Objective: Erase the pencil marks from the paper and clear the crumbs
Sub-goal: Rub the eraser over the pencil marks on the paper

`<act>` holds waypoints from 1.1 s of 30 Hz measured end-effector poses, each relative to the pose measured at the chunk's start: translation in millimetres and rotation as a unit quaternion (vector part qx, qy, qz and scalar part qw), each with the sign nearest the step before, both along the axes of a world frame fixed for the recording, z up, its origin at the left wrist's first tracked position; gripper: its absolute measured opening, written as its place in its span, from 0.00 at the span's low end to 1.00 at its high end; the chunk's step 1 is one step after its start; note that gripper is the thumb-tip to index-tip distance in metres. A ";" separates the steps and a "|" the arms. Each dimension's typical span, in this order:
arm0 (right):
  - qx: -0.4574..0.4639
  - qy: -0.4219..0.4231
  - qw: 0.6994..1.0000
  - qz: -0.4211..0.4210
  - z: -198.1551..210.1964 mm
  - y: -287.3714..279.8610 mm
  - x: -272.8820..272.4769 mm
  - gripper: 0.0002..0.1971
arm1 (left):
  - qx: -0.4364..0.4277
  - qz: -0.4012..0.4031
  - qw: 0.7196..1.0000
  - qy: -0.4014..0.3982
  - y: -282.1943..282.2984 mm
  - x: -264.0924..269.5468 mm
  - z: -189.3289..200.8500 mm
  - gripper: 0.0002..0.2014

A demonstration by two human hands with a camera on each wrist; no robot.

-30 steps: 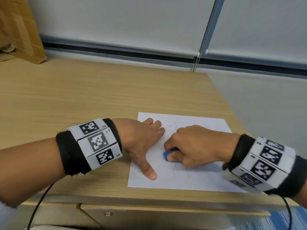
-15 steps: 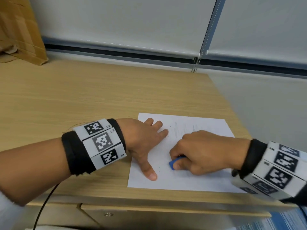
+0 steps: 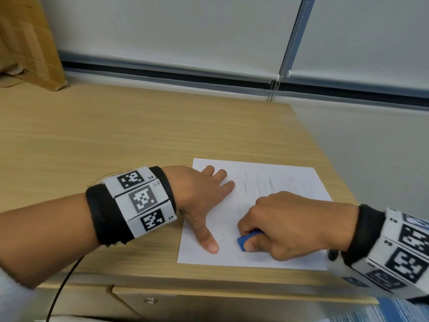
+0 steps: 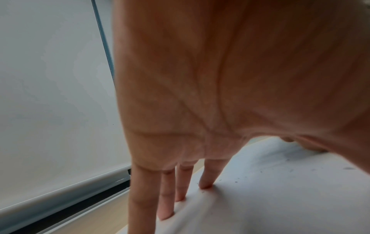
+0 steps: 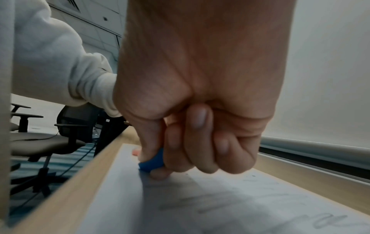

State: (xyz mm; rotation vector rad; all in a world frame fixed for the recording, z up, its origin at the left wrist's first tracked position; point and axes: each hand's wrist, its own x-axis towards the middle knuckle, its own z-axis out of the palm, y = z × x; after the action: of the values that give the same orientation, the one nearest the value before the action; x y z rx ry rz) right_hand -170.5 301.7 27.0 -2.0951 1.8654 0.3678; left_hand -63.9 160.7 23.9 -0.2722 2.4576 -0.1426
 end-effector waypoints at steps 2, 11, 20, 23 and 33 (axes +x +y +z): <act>-0.022 0.018 0.999 -0.018 0.9 -9.3 -3.5 0.14 | -0.002 0.001 1.000 -0.002 1.0 -0.6 0.7 0.67; -0.003 0.029 0.999 -0.014 5.2 -14.0 -3.3 0.15 | 0.002 0.002 1.000 -0.003 1.4 -0.5 0.9 0.67; 0.046 -0.007 0.999 -0.014 2.8 -5.2 -6.5 0.16 | 0.001 0.010 1.000 -0.006 0.7 -1.2 0.1 0.68; -0.004 0.026 0.999 -0.033 3.8 -22.7 -11.9 0.17 | 0.004 0.008 1.000 -0.006 0.8 -0.2 0.8 0.67; 0.015 0.002 0.999 -0.037 2.9 -14.5 -10.5 0.17 | 0.004 0.002 1.000 -0.002 1.2 -0.7 1.1 0.67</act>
State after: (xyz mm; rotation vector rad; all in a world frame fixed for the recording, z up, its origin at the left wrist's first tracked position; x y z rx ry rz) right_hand -181.1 287.3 29.9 -2.0000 1.9217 0.3814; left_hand -64.6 161.9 25.0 -0.2734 2.4522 -0.1320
